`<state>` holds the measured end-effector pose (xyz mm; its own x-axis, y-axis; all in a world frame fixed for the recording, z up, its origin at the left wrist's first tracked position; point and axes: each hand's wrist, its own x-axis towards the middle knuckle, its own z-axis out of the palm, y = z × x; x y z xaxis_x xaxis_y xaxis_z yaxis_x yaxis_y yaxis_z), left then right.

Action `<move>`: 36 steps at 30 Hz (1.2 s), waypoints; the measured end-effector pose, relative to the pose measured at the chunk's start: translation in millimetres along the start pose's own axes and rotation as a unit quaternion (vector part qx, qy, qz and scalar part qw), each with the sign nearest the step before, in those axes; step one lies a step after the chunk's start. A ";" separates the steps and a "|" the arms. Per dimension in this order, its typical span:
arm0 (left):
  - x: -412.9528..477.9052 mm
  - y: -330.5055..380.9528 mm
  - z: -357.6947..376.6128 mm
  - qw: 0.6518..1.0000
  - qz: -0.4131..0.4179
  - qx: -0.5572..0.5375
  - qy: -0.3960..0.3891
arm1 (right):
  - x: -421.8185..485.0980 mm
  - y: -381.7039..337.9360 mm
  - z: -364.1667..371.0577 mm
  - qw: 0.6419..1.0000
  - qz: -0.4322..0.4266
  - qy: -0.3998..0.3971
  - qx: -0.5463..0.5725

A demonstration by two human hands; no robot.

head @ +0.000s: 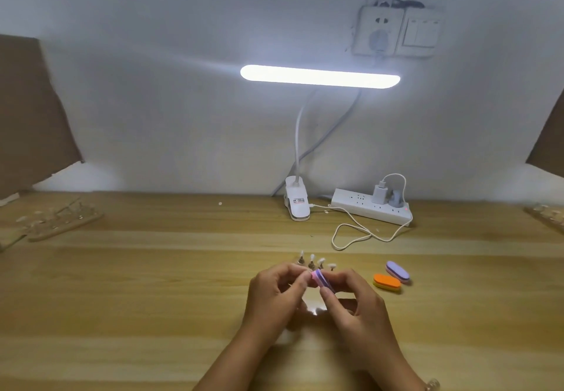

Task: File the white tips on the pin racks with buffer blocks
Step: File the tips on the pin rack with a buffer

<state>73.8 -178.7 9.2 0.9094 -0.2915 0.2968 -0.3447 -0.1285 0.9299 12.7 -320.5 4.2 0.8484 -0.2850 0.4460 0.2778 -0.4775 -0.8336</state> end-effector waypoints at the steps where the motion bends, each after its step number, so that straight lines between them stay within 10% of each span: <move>1: -0.1 -1.6 0.0 1.000 0.000 0.007 0.001 | -0.9 0.2 0.7 1.000 0.003 -0.001 0.000; 22: -2.2 -3.2 5.7 0.994 0.010 0.062 -0.084 | -1.1 -5.5 -4.1 0.998 -0.005 0.005 -0.054; 29: 3.1 -3.2 3.5 0.999 0.009 -0.019 -0.038 | -2.2 -3.7 -25.7 0.946 0.004 -0.024 -0.322; 36: 1.4 -5.4 3.7 0.995 0.042 0.030 -0.080 | -2.0 -15.1 -9.5 0.998 0.025 0.004 -0.057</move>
<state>76.0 -182.0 3.8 0.8296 -0.4496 0.3311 -0.4364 -0.1521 0.8868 2.5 -320.6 19.0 0.8565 -0.3161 0.4080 0.1819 -0.5548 -0.8119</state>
